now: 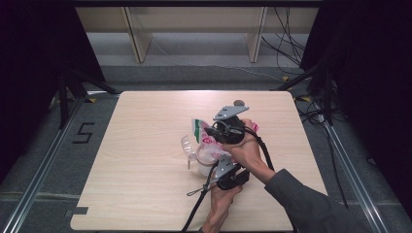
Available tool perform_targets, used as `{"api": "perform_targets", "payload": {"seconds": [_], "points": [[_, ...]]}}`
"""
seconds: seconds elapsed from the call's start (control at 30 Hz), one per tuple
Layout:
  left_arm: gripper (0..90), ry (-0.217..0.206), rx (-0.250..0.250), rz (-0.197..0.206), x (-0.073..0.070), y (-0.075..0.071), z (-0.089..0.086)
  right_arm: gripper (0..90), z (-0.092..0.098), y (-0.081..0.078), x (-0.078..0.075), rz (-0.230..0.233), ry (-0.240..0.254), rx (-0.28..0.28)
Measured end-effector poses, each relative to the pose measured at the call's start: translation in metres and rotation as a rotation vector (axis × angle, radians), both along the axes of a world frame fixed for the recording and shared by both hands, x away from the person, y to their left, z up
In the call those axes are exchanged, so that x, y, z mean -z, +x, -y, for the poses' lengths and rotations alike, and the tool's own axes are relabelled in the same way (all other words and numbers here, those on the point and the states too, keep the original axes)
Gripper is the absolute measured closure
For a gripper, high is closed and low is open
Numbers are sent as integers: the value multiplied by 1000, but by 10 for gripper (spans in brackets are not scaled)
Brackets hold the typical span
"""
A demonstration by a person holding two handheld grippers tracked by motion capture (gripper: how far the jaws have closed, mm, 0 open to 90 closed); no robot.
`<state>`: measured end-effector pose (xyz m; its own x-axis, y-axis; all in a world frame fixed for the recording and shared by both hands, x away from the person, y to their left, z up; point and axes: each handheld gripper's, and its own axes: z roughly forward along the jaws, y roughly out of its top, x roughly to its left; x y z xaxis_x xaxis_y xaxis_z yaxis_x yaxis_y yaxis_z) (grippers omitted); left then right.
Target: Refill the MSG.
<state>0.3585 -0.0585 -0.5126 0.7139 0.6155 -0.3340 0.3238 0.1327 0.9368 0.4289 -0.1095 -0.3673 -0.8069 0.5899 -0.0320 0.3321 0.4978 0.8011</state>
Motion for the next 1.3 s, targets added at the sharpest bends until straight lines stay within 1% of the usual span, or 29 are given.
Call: {"api": "perform_targets", "payload": {"seconds": [0.03,0.07,0.1,0.17,0.2,0.23,0.27,0.3,0.33,0.37,0.4,0.43,0.53,0.57,0.63,0.67,0.73,0.8,0.83,0.87,0.9,0.93,0.97,1.0,1.03,1.17,1.23,1.27,1.3], "points": [[741,-3,2,1,0,0,0,900,0,-1,0,-13,4,20],[741,-3,-3,2,0,0,0,900,-1,-2,0,-22,7,23],[741,-4,-4,2,0,0,0,900,-1,0,0,-5,3,7],[742,-4,2,1,0,0,-1,900,-1,0,0,-6,17,19],[741,-6,-5,0,-1,0,0,900,-1,0,0,-2,12,21],[741,-7,-5,2,0,0,0,900,-1,1,0,9,5,7],[741,-9,2,4,0,0,0,900,-1,1,0,3,-4,1],[741,-11,0,2,-1,0,0,900,-1,2,0,13,-7,4],[741,-13,-2,1,-1,0,0,900,-1,2,0,2,-6,3],[741,-30,7,11,0,1,1,900,-1,1,-1,-3,-9,7],[741,-29,1,11,0,1,1,900,-2,1,0,4,-4,8],[742,-26,1,12,0,1,1,900,-2,0,0,-11,0,12],[741,-27,1,11,-1,1,1,900,-2,0,0,-19,0,22],[741,-29,8,15,-1,1,1,900,-2,2,0,8,-7,-2],[741,-27,1,12,0,1,1,900,-2,1,0,4,-7,1],[741,-28,5,13,-1,1,1,900,-2,0,-1,-12,-6,17],[741,-32,11,13,-1,1,0,900,-3,1,0,2,4,17],[741,-15,3,-4,-3,0,-1,900,-2,2,-2,-2,-3,18],[741,-20,8,-4,-3,0,-1,900,-2,3,-2,-3,9,20],[741,-12,4,-9,-4,0,-2,900,-2,3,-2,5,12,22],[741,-12,5,-8,-4,0,-2,900,-3,4,-1,14,7,20],[741,-13,4,-7,-3,0,-2,900,-3,3,-2,-5,-2,29],[740,-21,8,-3,-3,0,-1,900,-4,4,-1,-2,-7,19],[741,-42,16,5,-2,2,-1,900,-5,4,0,-5,-12,27],[740,-45,14,6,-2,1,-1,900,-5,5,1,6,-19,7],[741,-39,13,12,-2,1,-2,900,-7,4,0,5,-15,14],[741,-42,10,10,-3,1,-2,900,-7,4,0,12,-24,18],[741,-42,17,13,-3,1,-2,900,-7,4,0,-4,-21,20],[741,-40,12,9,-3,1,-2,900,-6,4,0,0,-15,18]]}}
